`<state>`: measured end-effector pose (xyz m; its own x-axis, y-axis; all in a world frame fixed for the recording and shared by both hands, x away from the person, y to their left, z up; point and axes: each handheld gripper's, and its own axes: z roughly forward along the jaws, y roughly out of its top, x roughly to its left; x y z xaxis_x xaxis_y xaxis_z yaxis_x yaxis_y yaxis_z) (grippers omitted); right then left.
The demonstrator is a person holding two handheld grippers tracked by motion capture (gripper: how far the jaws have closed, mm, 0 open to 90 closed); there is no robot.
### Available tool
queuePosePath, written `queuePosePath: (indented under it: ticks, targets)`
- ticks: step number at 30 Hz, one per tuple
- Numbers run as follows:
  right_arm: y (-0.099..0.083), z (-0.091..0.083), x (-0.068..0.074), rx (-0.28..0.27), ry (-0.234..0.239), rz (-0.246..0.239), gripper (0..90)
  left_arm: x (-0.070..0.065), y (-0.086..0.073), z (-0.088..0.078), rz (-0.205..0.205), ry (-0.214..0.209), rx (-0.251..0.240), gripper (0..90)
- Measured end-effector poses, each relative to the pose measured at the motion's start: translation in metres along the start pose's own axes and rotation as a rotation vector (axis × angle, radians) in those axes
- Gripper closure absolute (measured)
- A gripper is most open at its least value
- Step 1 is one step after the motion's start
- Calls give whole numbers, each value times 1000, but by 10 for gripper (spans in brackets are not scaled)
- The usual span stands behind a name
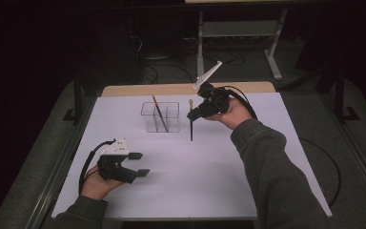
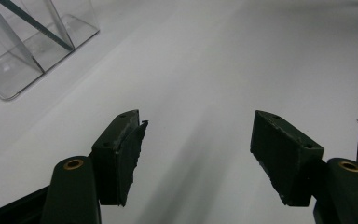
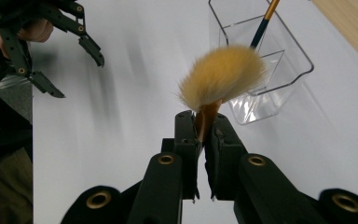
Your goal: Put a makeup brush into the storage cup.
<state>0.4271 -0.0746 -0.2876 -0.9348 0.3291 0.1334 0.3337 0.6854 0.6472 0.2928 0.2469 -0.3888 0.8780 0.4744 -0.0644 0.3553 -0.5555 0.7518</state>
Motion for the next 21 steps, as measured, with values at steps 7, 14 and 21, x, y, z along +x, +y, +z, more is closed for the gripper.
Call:
queuePosePath:
  ticks: [7,14,21]
  targets:
    - [9,2,-6,-2,-2,4,827,2,0,-1,-3,-1,1,324]
    - [23,3,-10,10,-7,4,827,2,0,-4,-10,-2,-13,321]
    - [37,4,-14,8,-13,-1,827,2,1,-6,-8,-1,-25,314]
